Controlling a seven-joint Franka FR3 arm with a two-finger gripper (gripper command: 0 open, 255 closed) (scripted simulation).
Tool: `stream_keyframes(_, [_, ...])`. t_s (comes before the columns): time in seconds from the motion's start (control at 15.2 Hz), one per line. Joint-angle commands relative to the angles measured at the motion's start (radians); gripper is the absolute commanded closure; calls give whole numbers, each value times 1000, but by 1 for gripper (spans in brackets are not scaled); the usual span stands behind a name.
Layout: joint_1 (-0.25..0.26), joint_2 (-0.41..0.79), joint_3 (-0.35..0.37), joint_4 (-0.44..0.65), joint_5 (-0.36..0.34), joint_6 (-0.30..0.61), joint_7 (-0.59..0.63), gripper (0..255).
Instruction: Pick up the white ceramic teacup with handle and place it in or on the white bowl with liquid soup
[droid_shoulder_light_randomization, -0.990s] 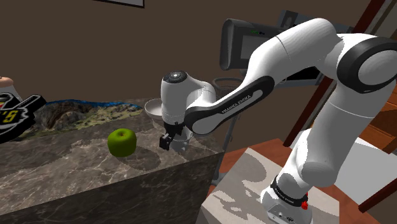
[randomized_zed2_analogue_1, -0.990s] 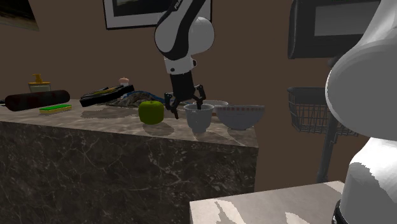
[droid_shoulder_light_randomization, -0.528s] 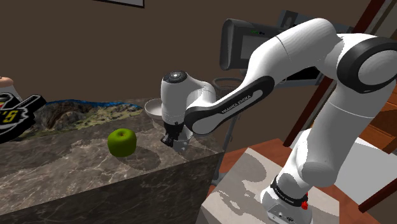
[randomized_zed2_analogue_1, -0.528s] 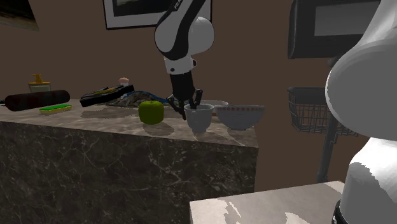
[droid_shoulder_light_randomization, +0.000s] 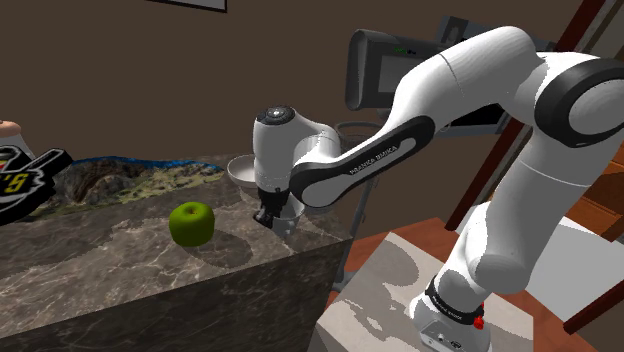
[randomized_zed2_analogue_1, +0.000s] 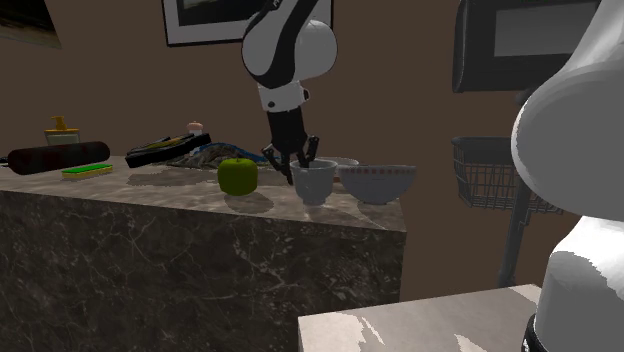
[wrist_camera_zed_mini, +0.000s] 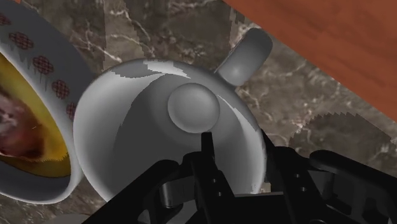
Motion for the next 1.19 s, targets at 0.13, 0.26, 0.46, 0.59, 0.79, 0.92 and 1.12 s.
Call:
stream_keyframes(0.13, [1,-33,1,22,29,-48,-27,255])
stream_keyframes(0.26, [2,-48,1,34,41,-72,-40,255])
stream_keyframes(0.46, [3,-70,0,53,58,-109,-58,255])
stream_keyframes(0.59, [3,-82,-1,68,68,-134,-69,255])
stream_keyframes(0.79, [4,-100,-2,91,82,-171,-84,255])
stream_keyframes(0.92, [5,-111,-3,107,89,-196,-94,255])
stream_keyframes(1.12, [5,-125,-5,134,100,-234,-107,255])
